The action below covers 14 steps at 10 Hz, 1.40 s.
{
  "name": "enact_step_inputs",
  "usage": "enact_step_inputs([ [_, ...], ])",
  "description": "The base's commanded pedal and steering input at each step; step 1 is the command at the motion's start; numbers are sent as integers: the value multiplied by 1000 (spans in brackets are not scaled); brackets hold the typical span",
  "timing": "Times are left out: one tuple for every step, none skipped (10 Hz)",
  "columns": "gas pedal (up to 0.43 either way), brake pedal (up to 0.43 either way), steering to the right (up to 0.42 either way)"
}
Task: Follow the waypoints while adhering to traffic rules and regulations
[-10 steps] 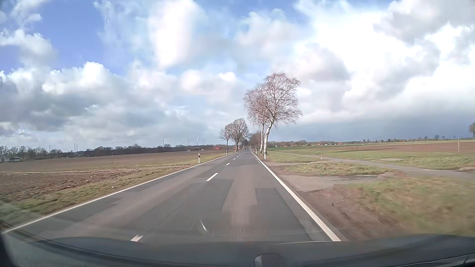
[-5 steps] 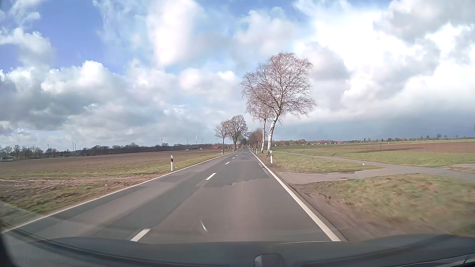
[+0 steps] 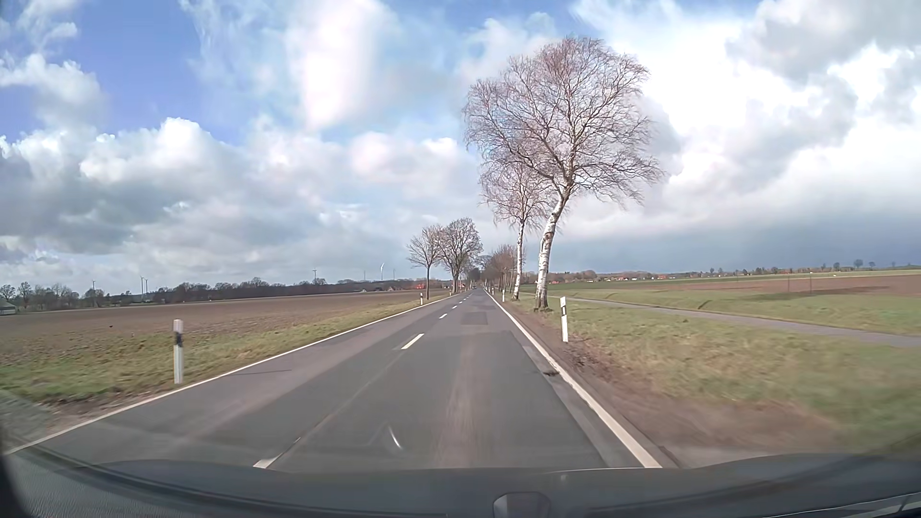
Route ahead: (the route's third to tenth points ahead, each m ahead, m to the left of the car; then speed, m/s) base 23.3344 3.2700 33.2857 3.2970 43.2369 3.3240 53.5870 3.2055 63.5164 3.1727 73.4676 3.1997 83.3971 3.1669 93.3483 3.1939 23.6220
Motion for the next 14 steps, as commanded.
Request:
enact_step_inputs([
  [228,0,-7],
  [240,0,-6],
  [240,0,-5],
  [240,0,-2],
  [240,0,-1],
  [228,0,-3],
  [228,0,-6],
  [228,0,-6],
  [228,0,-6],
  [228,0,-6],
  [228,0,-5],
  [228,0,-2],
  [228,0,-1],
  [228,0,-1],
])
